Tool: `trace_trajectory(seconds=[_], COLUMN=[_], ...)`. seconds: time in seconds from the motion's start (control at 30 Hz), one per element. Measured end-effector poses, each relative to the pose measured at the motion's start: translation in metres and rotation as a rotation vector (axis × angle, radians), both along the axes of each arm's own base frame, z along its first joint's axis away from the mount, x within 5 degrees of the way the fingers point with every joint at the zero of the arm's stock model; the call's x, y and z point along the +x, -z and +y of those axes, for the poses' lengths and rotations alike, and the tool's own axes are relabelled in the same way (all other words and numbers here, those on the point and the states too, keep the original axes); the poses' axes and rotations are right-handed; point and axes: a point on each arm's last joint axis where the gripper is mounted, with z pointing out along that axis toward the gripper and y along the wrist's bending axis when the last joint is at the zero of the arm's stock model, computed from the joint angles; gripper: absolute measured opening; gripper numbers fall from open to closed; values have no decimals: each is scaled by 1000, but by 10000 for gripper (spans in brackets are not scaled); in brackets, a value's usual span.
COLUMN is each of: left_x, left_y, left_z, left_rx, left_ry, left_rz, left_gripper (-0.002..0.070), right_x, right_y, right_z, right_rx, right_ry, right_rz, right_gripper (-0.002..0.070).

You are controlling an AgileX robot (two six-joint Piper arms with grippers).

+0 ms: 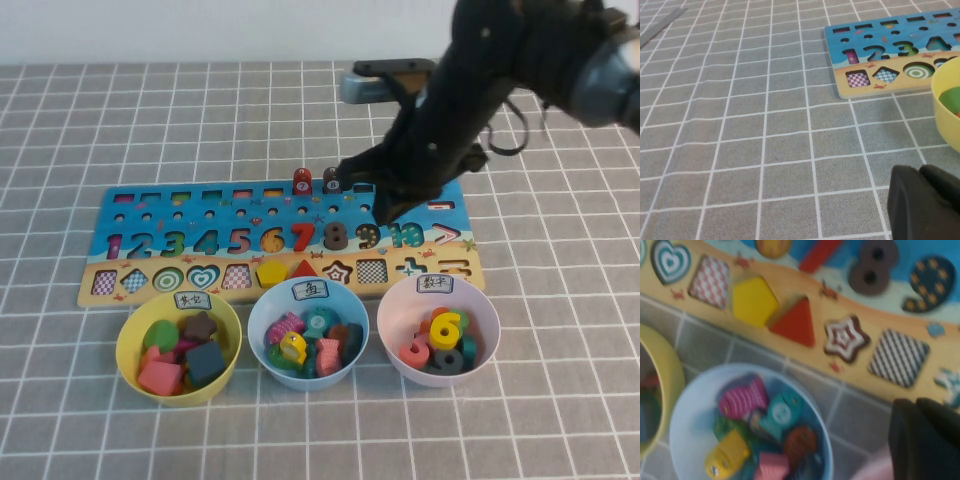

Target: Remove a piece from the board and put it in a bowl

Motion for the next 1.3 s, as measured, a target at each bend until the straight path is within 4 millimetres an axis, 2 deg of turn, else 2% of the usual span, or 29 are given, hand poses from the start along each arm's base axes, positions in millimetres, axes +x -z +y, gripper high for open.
trace_trajectory(seconds=[0.17, 0.43, 0.53, 0.77, 0.83, 1.1, 1.3], left_x=[0, 0, 0, 0, 0, 0, 0], left_y=[0, 0, 0, 0, 0, 0, 0], left_z=[0, 0, 0, 0, 0, 0, 0], left_rx=[0, 0, 0, 0, 0, 0, 0], left_ry=[0, 0, 0, 0, 0, 0, 0], left_rz=[0, 0, 0, 0, 0, 0, 0], left_gripper=[-3, -3, -3, -3, -3, -4, -4], right_x=[21, 33, 34, 37, 37, 44, 42], right_y=[10, 28, 34, 45, 46, 66, 68], right_z=[24, 43, 46, 46, 46, 44, 47], right_rx=[22, 28, 21, -2, 0, -54, -59], right_ry=[-11, -9, 24, 106, 131, 186, 186], right_rz=[-30, -32, -11, 16, 25, 40, 43], right_gripper=[-17, -9, 40, 275, 315, 340, 341])
